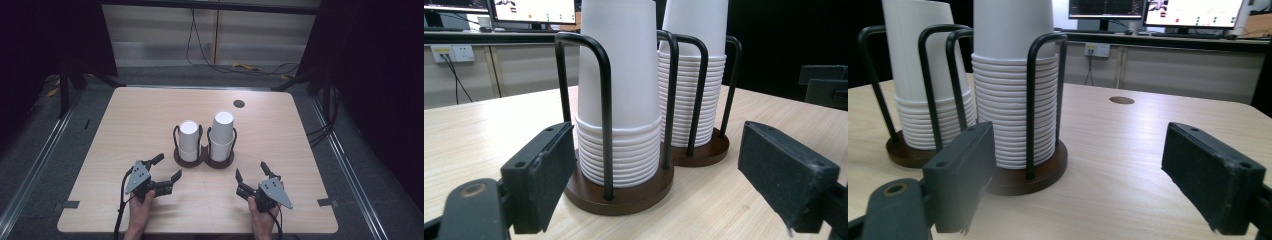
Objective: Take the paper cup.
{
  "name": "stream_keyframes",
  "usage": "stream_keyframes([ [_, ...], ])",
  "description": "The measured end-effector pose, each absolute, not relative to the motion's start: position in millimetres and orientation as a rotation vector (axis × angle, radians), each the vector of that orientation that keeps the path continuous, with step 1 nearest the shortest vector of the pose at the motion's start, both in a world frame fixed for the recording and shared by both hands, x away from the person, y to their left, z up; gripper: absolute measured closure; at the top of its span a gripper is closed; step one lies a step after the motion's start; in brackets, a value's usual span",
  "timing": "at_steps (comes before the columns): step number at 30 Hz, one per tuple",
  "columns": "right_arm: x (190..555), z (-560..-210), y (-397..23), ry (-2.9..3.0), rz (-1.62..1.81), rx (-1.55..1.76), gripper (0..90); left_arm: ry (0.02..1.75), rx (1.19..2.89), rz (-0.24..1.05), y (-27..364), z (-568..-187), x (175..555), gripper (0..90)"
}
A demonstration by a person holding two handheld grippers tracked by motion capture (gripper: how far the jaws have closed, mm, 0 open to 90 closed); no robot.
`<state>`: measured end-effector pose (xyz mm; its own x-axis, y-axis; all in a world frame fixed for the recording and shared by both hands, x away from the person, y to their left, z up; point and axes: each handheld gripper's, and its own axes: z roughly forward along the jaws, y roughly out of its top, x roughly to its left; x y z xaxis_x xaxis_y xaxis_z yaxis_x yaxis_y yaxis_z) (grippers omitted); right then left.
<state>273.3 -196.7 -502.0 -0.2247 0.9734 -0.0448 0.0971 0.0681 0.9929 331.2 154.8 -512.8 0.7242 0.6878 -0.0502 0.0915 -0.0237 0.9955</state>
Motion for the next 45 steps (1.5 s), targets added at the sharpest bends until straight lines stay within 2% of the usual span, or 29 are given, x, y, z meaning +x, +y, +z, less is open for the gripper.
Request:
stream_keyframes([
  [5,273,-502,-199,1.459,1.287,1.159,13.1,0.67,1.563,0.58,151,-512,329,15.2],
  [14,273,-502,-198,1.455,1.286,1.143,13.0,0.695,1.555,0.561,153,-512,332,15.6],
  [21,273,-502,-197,1.47,1.274,1.132,12.9,0.711,1.579,0.518,152,-510,334,15.6],
  [39,272,-502,-195,1.482,1.273,1.104,13.1,0.628,1.642,0.483,153,-478,346,17.1],
  [45,270,-502,-196,1.492,1.3,1.086,12.9,0.619,1.656,0.432,153,-471,351,17.1],
])
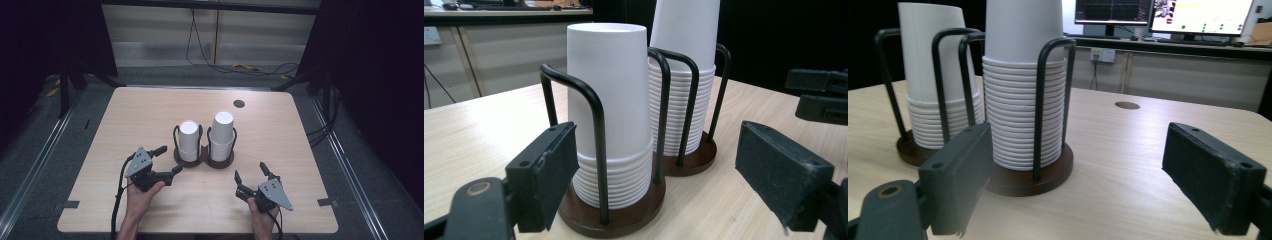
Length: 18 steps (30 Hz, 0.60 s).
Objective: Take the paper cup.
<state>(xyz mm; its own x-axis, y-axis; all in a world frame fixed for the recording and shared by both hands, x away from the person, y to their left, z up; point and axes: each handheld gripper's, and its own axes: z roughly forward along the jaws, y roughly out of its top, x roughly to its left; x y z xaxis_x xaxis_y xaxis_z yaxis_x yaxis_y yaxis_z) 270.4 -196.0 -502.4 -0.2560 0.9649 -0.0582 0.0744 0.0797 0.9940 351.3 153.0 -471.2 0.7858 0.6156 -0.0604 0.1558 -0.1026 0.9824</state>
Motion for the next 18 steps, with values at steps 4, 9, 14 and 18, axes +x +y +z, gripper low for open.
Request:
stream_keyframes([
  [4,270,-502,-196,1.502,1.309,1.077,12.9,0.602,1.66,0.439,153,-464,355,17.1],
  [9,270,-502,-196,1.513,1.328,1.068,13.1,0.595,1.657,0.434,155,-454,359,17.1],
  [14,270,-503,-198,1.529,1.359,1.046,13.4,0.587,1.674,0.427,158,-446,366,17.1],
  [18,270,-503,-199,1.539,1.369,1.042,13.6,0.585,1.674,0.417,158,-440,370,17.1],
])
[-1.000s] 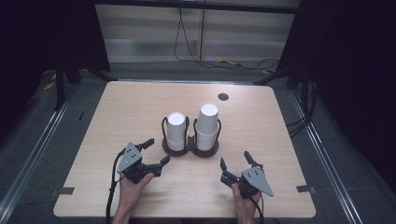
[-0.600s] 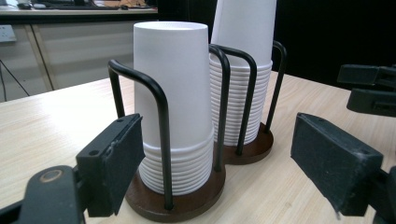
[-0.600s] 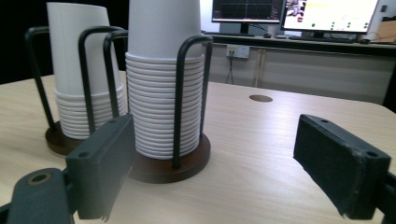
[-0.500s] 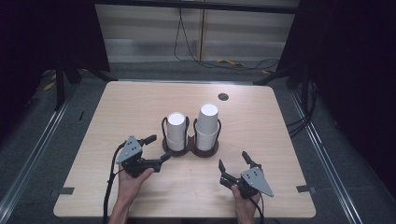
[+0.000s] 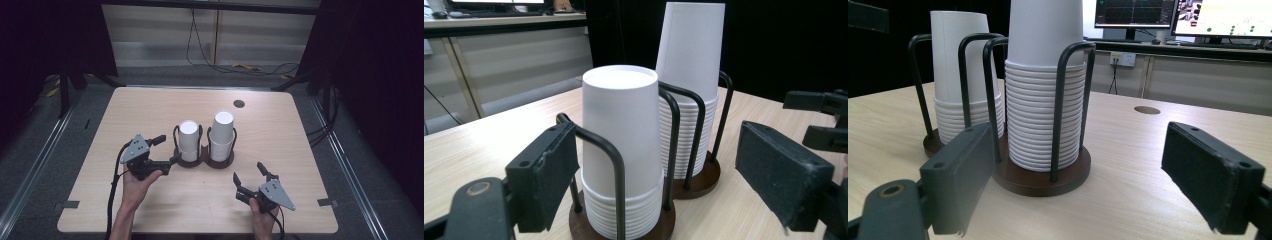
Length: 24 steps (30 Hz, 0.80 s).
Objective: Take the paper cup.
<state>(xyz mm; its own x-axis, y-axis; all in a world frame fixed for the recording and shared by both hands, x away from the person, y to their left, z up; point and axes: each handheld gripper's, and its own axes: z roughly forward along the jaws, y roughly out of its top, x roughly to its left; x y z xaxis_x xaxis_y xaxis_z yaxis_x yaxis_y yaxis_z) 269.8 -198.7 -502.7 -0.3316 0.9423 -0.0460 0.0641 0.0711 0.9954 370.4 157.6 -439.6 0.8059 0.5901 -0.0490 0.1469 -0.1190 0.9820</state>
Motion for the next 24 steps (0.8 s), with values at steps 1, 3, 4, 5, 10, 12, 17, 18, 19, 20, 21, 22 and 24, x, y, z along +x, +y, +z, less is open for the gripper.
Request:
stream_keyframes([
  [1,270,-503,-199,1.541,1.369,1.04,13.7,0.567,1.696,0.428,159,-437,372,17.0],
  [3,270,-503,-199,1.545,1.376,1.037,14.0,0.564,1.692,0.432,157,-434,374,17.1],
  [4,270,-503,-199,1.546,1.378,1.034,14.1,0.564,1.7,0.423,157,-432,376,17.1],
  [5,270,-503,-199,1.548,1.38,1.031,14.2,0.563,1.708,0.418,158,-430,377,17.1],
  [10,270,-503,-199,1.554,1.381,1.023,14.8,0.552,1.733,0.411,155,-420,386,17.1],
  [12,270,-503,-199,1.555,1.382,1.024,15.3,0.553,1.73,0.413,155,-417,390,17.0],
  [17,270,-503,-199,1.559,1.382,1.023,15.5,0.536,1.75,0.393,156,-407,399,19.4],
  [18,270,-503,-199,1.56,1.382,1.022,15.5,0.539,1.751,0.384,156,-405,401,20.5],
  [19,270,-503,-199,1.562,1.382,1.019,15.7,0.539,1.743,0.37,156,-404,403,20.5],
  [20,270,-503,-199,1.562,1.385,1.016,15.7,0.543,1.746,0.356,157,-402,405,20.5],
  [21,270,-503,-199,1.564,1.387,1.017,15.8,0.551,1.75,0.355,157,-400,406,20.5],
  [22,270,-503,-199,1.563,1.387,1.021,15.8,0.555,1.75,0.367,156,-398,407,20.5],
  [24,270,-502,-199,1.566,1.384,1.021,15.9,0.542,1.767,0.383,154,-396,409,20.3],
])
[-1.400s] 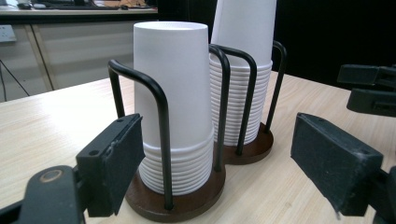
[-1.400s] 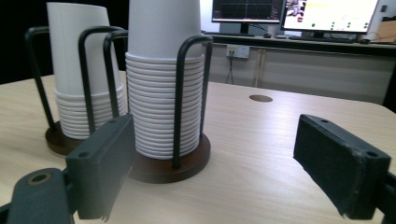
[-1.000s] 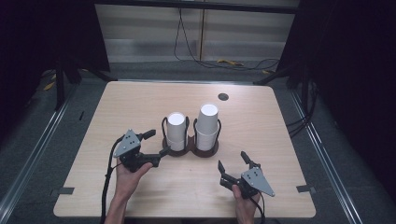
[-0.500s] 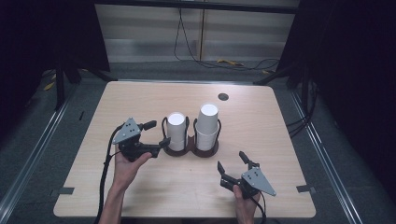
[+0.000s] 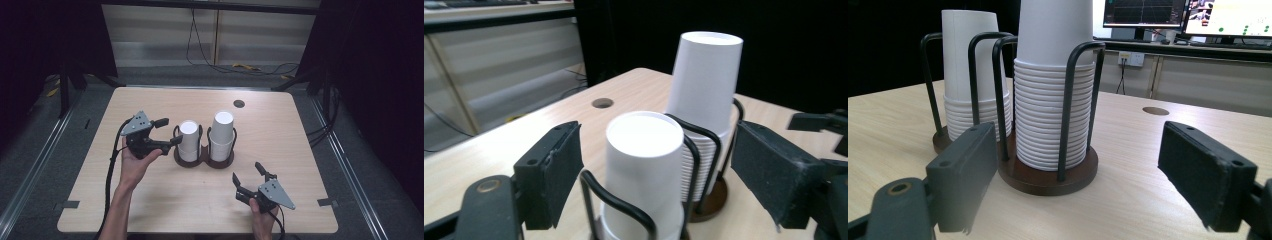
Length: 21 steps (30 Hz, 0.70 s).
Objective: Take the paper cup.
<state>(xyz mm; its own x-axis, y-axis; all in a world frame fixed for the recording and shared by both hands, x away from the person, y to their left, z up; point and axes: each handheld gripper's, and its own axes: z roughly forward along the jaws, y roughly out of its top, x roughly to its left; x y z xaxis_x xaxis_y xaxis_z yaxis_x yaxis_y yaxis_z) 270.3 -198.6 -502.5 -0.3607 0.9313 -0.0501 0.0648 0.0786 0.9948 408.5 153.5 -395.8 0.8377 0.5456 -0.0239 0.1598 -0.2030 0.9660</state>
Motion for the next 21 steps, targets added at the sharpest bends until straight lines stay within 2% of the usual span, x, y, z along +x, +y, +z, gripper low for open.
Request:
stream_keyframes([
  [3,270,-502,-199,1.568,1.387,1.021,16.0,0.525,1.821,0.385,149,-393,413,20.7],
  [5,271,-502,-198,1.566,1.382,1.018,16.0,0.511,1.857,0.376,146,-390,417,24.7],
  [15,271,-502,-197,1.576,1.377,1.016,16.2,0.479,1.996,0.289,135,-376,435,24.2],
  [21,272,-502,-196,1.593,1.363,1.015,16.3,0.471,2.078,0.281,128,-372,443,24.4],
])
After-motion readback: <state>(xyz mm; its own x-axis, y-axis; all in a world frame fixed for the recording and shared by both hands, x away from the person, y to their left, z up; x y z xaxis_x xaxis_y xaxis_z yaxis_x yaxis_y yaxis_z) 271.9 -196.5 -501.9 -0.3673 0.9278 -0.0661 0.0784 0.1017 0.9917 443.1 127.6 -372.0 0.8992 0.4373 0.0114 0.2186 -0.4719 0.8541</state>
